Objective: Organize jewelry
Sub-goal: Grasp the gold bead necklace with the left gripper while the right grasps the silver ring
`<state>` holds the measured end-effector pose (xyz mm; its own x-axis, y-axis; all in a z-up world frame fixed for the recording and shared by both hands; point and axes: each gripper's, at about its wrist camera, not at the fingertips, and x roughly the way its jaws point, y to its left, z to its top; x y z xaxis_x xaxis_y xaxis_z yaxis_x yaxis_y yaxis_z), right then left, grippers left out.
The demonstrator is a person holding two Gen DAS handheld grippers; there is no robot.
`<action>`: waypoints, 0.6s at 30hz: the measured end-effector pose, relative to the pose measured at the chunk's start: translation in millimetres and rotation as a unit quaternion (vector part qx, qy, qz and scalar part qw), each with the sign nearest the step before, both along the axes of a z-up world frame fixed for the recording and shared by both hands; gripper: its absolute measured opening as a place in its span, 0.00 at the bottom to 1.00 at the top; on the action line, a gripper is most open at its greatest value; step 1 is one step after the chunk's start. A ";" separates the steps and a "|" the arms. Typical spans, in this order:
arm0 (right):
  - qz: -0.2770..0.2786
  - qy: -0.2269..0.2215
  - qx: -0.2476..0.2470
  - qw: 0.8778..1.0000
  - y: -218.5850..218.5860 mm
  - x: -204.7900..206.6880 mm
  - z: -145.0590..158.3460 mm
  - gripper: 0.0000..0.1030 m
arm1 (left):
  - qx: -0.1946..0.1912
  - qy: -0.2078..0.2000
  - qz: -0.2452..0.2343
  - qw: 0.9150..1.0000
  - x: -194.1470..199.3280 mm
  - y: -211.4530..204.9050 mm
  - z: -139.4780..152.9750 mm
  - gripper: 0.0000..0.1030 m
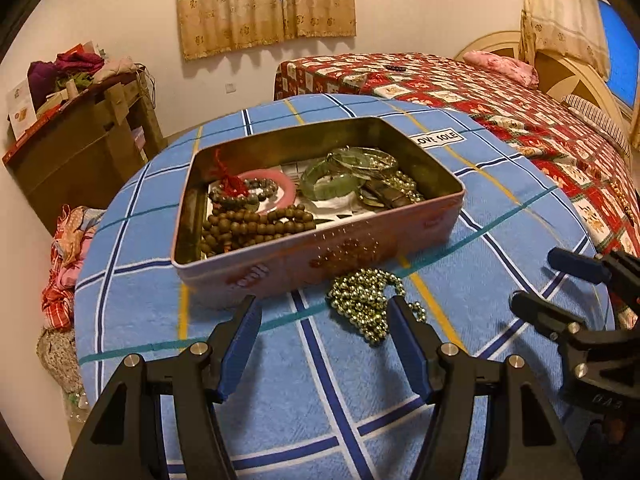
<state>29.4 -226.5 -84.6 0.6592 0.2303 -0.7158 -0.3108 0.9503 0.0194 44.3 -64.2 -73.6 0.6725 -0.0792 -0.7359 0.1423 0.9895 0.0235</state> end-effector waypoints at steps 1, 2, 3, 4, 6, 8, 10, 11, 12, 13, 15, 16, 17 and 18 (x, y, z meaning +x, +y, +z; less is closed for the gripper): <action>0.003 0.001 -0.003 1.000 1.1 -0.3 -1.8 0.63 | -0.001 0.001 0.000 1.000 0.2 -0.1 -0.7 0.64; 0.005 0.002 -0.003 1.000 1.6 -2.5 -4.3 0.59 | -0.001 0.002 0.001 1.000 0.1 0.4 -1.3 0.64; 0.009 0.004 -0.004 1.000 2.4 -2.8 -6.6 0.51 | -0.002 0.003 0.002 1.000 0.1 0.9 -1.9 0.63; 0.011 0.009 -0.013 1.000 4.3 -1.6 -10.4 0.45 | -0.003 0.004 0.002 1.000 0.0 1.1 -2.4 0.63; 0.008 0.004 -0.029 1.000 5.9 -2.6 -14.8 0.30 | -0.005 0.007 0.003 1.000 0.0 1.8 -3.2 0.64; -0.004 -0.003 -0.040 0.999 1.8 0.5 -16.0 0.22 | -0.008 0.008 0.002 1.000 -0.6 1.9 -3.3 0.63; -0.015 0.001 -0.030 0.999 -6.1 5.9 -15.7 0.21 | -0.010 0.008 0.000 1.000 0.0 0.5 -3.1 0.63; -0.016 0.001 -0.028 0.999 -7.3 6.3 -15.8 0.22 | -0.010 0.008 -0.001 1.000 0.5 -0.6 -2.7 0.63; -0.015 0.000 -0.028 0.999 -7.7 6.2 -16.1 0.22 | -0.010 0.008 -0.003 1.000 1.5 -2.0 -2.7 0.63; -0.014 -0.003 -0.029 0.999 -7.9 5.0 -16.7 0.22 | -0.010 0.009 -0.005 1.000 3.1 -3.9 -3.0 0.63; -0.014 -0.006 -0.029 0.999 -6.9 4.3 -16.6 0.22 | -0.010 0.013 -0.011 1.000 7.0 -8.4 -4.6 0.63; -0.013 -0.006 -0.026 1.000 -7.8 3.9 -16.3 0.22 | -0.010 0.016 -0.012 1.000 8.8 -9.9 -5.3 0.63; -0.013 -0.005 -0.024 1.000 -8.1 4.0 -16.5 0.22 | -0.013 0.020 -0.017 1.000 10.7 -11.7 -6.6 0.63; -0.013 -0.005 -0.022 1.000 -8.4 4.7 -16.3 0.22 | -0.014 0.022 -0.019 0.999 12.4 -13.1 -8.0 0.63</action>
<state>34.1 -234.8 -100.9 0.6716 0.1817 -0.7183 -0.2869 0.9576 -0.0260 56.6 -77.3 -81.6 0.6350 -0.1246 -0.7624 0.1793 0.9837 -0.0113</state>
